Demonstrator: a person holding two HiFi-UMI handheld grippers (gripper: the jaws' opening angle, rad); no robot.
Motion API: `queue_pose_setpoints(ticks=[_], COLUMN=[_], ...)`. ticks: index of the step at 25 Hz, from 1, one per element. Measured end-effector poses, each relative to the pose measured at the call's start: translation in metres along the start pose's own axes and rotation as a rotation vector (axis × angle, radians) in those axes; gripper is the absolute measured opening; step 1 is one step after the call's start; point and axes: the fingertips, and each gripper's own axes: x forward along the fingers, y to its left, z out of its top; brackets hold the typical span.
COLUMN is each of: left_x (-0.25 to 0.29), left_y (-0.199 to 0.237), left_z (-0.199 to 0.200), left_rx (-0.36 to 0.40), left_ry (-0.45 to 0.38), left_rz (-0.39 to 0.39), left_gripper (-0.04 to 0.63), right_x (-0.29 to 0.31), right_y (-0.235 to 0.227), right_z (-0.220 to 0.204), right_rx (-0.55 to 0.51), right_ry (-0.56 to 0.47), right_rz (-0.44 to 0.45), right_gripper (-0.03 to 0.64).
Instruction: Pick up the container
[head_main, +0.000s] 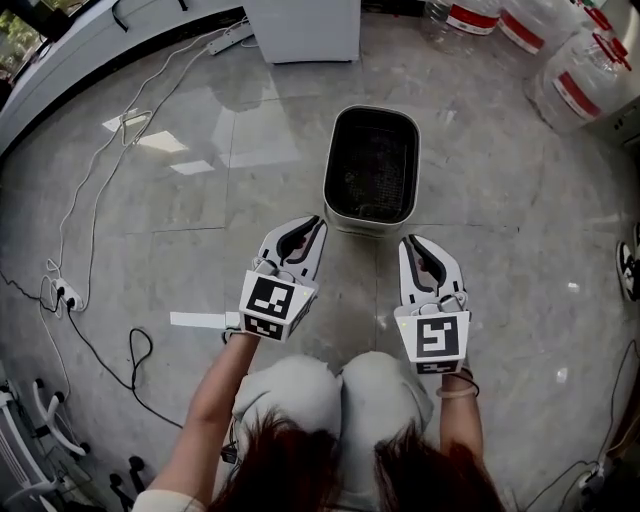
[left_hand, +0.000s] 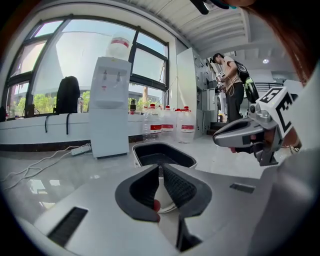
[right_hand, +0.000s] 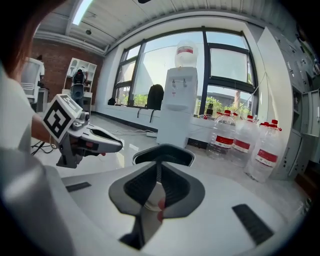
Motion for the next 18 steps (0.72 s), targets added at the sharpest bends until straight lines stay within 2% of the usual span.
queue_pose_setpoints(ticks=[3,8,10,14,18], left_x=[0.011,0.026,0.032,0.043,0.052], left_y=[-0.005,-0.010,-0.009,-0.004,-0.003], left_z=[-0.026,-0.067,-0.083,-0.115,-0.138], left_rx=[0.000,-0.025,-0.030,-0.056,-0.069], left_ry=[0.020,0.062,0.084,0.129,0.169], left_rz=[-0.011,-0.037,-0.039,-0.045,-0.061], left_gripper=[0.027,0.084,0.092,0.102,0.115], right_x=[0.010,0.029,0.036,0.048,0.058], right_y=[0.005,0.015,0.018,0.020,0.024], right_z=[-0.026,-0.063,-0.077,-0.102,-0.130], right_rx=[-0.002,-0.003,-0.004,-0.012,0.024], right_ry=[0.032,0.083,0.102,0.145,0.199], right_rz=[0.010,0.034,0.043,0.048,0.067], right_gripper=[0.026,0.033,0.094,0.108,0.131])
